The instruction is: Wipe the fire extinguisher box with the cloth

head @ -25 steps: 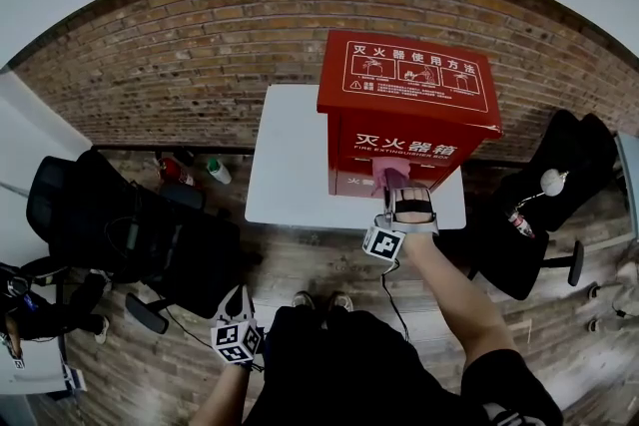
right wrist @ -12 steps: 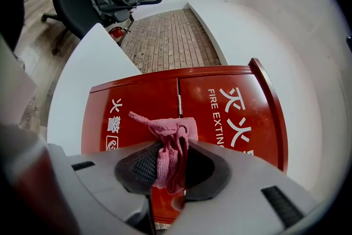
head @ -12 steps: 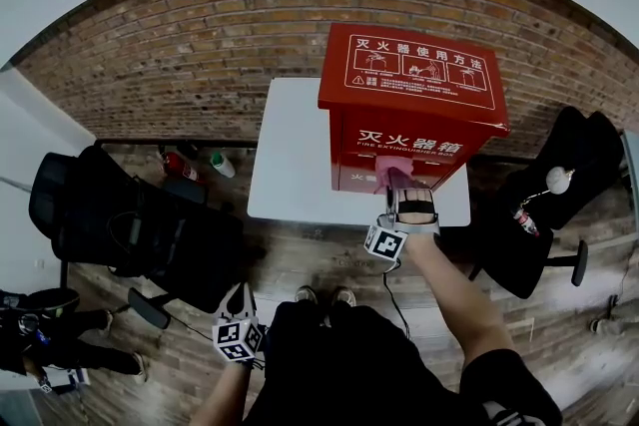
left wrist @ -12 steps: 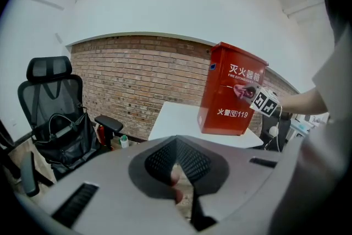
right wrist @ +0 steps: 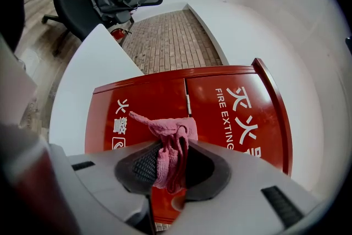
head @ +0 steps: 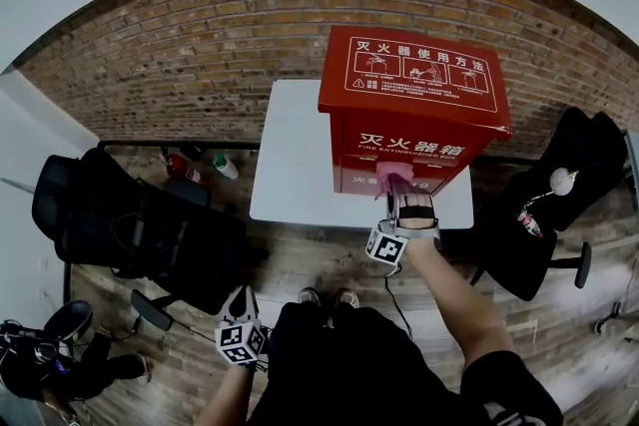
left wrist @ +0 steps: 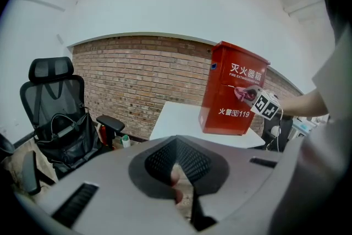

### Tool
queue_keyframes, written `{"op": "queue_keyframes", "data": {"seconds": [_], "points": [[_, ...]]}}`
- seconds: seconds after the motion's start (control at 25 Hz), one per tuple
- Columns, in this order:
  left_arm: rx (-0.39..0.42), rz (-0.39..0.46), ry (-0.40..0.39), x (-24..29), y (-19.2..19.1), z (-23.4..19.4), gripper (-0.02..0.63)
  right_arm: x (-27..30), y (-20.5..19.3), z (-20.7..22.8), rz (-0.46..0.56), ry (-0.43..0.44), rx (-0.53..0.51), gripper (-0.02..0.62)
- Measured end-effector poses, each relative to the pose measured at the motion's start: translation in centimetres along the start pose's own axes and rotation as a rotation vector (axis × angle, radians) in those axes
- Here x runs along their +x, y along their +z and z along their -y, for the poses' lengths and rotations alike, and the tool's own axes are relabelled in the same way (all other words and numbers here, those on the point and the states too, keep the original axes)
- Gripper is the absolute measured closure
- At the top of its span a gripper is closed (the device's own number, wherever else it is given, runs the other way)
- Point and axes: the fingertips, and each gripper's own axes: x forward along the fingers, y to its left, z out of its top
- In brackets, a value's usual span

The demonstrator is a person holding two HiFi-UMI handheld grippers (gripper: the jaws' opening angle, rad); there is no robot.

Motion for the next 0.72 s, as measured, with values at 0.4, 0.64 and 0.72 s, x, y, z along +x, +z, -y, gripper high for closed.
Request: {"op": "queue_keyframes", "data": {"seconds": [0.4, 0.64, 0.72], "points": [[0.001, -0.002, 0.002, -0.1, 0.4, 0.4, 0.584, 0.3, -0.1, -2.0, -0.008, 0.025, 0.009, 0.495], [0.002, -0.017, 0.010, -0.4, -0.3, 0.1, 0.584, 0.4, -0.3, -3.5, -0.003, 0.047, 0.017, 0.495], [0.001, -0.020, 0.012, -0.4, -0.3, 0.1, 0.583, 0.5, -0.4, -4.2, -0.006, 0.057, 0.013, 0.495]]}}
